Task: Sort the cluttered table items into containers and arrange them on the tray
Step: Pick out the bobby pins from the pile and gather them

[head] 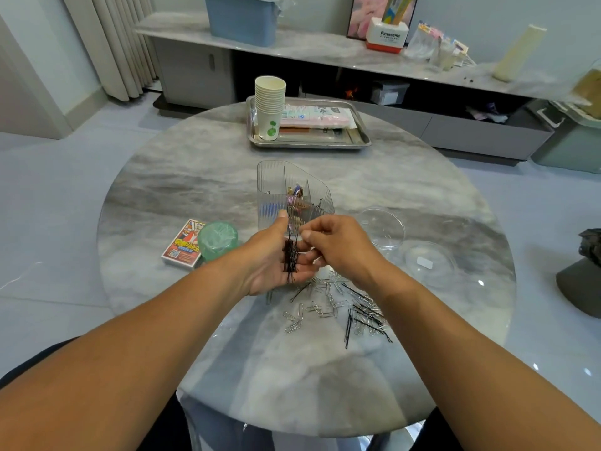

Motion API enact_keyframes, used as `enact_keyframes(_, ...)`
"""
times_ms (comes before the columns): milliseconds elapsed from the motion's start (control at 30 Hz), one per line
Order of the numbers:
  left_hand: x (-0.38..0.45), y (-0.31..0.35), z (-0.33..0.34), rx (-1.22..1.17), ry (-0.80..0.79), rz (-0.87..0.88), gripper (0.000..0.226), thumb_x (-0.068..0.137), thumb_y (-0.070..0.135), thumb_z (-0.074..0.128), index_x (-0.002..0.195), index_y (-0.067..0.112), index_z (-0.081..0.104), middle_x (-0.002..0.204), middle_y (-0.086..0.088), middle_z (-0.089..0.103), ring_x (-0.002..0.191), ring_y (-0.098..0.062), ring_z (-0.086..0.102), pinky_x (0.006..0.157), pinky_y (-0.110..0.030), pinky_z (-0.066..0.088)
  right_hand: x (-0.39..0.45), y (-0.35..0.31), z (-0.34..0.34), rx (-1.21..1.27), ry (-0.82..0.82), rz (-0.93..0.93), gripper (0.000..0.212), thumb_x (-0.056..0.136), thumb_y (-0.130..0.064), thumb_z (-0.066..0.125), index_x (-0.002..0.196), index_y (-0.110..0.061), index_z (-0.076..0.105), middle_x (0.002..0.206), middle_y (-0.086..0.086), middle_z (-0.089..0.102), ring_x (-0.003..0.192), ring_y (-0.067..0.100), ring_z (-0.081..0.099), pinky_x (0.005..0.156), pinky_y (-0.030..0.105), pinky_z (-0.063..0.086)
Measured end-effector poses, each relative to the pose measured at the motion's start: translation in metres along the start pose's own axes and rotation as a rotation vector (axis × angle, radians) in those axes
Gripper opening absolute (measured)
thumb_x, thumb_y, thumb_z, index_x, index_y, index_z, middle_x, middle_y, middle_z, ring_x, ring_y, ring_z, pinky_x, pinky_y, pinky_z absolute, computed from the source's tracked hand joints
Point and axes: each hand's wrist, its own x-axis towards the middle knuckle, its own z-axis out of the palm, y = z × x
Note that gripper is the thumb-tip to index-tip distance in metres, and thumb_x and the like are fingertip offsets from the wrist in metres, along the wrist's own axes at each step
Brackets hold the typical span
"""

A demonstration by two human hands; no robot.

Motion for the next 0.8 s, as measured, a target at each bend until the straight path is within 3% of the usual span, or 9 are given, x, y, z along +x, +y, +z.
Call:
enact_keyframes(100,0.002,0.0,-0.001,0.005,0.054,-0.016,0.078,0.099,0.069,0.032,0.108,-0.003,0.061,0.085,-0.016,0.063,0.072,-0.029,0.07,0.059,-0.034,0.061,-0.003,0.003,-0.029,-0.427,0.078,-0.018,0.009,0.093,-0.013,0.072,0.085,-0.019,0.073,0.082,0.0,0.074,0.071,0.013,0.07,0.062,0.026,0.053)
enact_keyframes(200,0.003,-0.002,-0.005,0.067,0.061,-0.04,0.056,0.099,0.059,0.049,0.098,0.004,0.061,0.074,-0.009,0.059,0.058,-0.018,0.062,0.05,-0.026,0.054,-0.009,0.013,-0.049,-0.837,-0.033,0.139,0.004,0.086,-0.01,0.077,0.083,-0.012,0.078,0.087,0.005,0.077,0.082,0.023,0.073,0.078,0.04,0.061)
enact_keyframes(267,0.004,-0.005,-0.008,0.226,0.069,-0.047,0.036,0.096,0.046,0.063,0.091,0.011,0.058,0.066,-0.001,0.051,0.051,-0.01,0.048,0.042,-0.019,0.041,-0.016,0.02,-0.051,-1.001,-0.096,0.207,0.005,0.081,-0.009,0.076,0.085,-0.012,0.077,0.091,0.005,0.076,0.086,0.025,0.072,0.083,0.041,0.061)
enact_keyframes(367,0.003,-0.009,-0.009,0.525,0.099,-0.019,0.025,0.089,0.026,0.077,0.086,0.012,0.056,0.06,0.0,0.043,0.047,-0.009,0.032,0.038,-0.019,0.028,-0.019,0.027,-0.05,-1.063,-0.095,0.2,0.01,0.077,-0.007,0.07,0.084,-0.012,0.075,0.089,0.006,0.073,0.085,0.027,0.071,0.079,0.039,0.062)
enact_keyframes(433,0.001,-0.012,-0.009,0.771,0.134,0.03,0.022,0.083,0.019,0.083,0.078,0.01,0.063,0.062,-0.005,0.057,0.051,-0.015,0.043,0.047,-0.02,0.037,-0.018,0.03,-0.048,-1.096,-0.1,0.163,0.011,0.075,-0.006,0.067,0.083,-0.011,0.072,0.087,0.007,0.071,0.084,0.028,0.069,0.075,0.035,0.06)
enact_keyframes(500,-0.001,-0.015,-0.008,0.978,0.168,0.091,0.018,0.077,0.014,0.085,0.083,0.002,0.073,0.08,-0.012,0.072,0.067,-0.022,0.06,0.065,-0.03,0.054,-0.017,0.032,-0.044,-1.133,-0.117,0.123,0.009,0.076,-0.003,0.063,0.079,-0.01,0.067,0.08,0.006,0.067,0.078,0.027,0.067,0.066,0.031,0.055)
enact_keyframes(600,-0.004,-0.022,-0.003,1.261,0.205,0.138,0.024,0.074,0.02,0.087,0.091,0.007,0.077,0.094,-0.01,0.076,0.091,-0.024,0.071,0.085,-0.038,0.06,-0.016,0.033,-0.037,-1.201,-0.133,0.063,0.021,0.076,-0.002,0.057,0.064,-0.014,0.047,0.066,0.003,0.052,0.058,0.021,0.052,0.051,0.026,0.038)
enact_keyframes(667,-0.006,-0.024,-0.001,1.429,0.252,0.204,0.02,0.074,0.023,0.086,0.088,0.012,0.076,0.088,-0.006,0.075,0.089,-0.024,0.071,0.082,-0.038,0.06,-0.017,0.033,-0.034,-1.236,-0.142,0.025,0.026,0.078,-0.003,0.059,0.063,-0.014,0.042,0.065,0.003,0.047,0.055,0.02,0.047,0.049,0.026,0.032)
enact_keyframes(800,-0.007,-0.026,0.005,1.636,0.322,0.309,0.008,0.078,0.019,0.075,0.084,0.014,0.071,0.079,-0.002,0.07,0.081,-0.026,0.068,0.067,-0.032,0.055,-0.02,0.032,-0.035,-1.255,-0.165,-0.005,0.026,0.08,-0.011,0.063,0.065,-0.015,0.042,0.066,0.002,0.047,0.06,0.024,0.051,0.054,0.028,0.036)
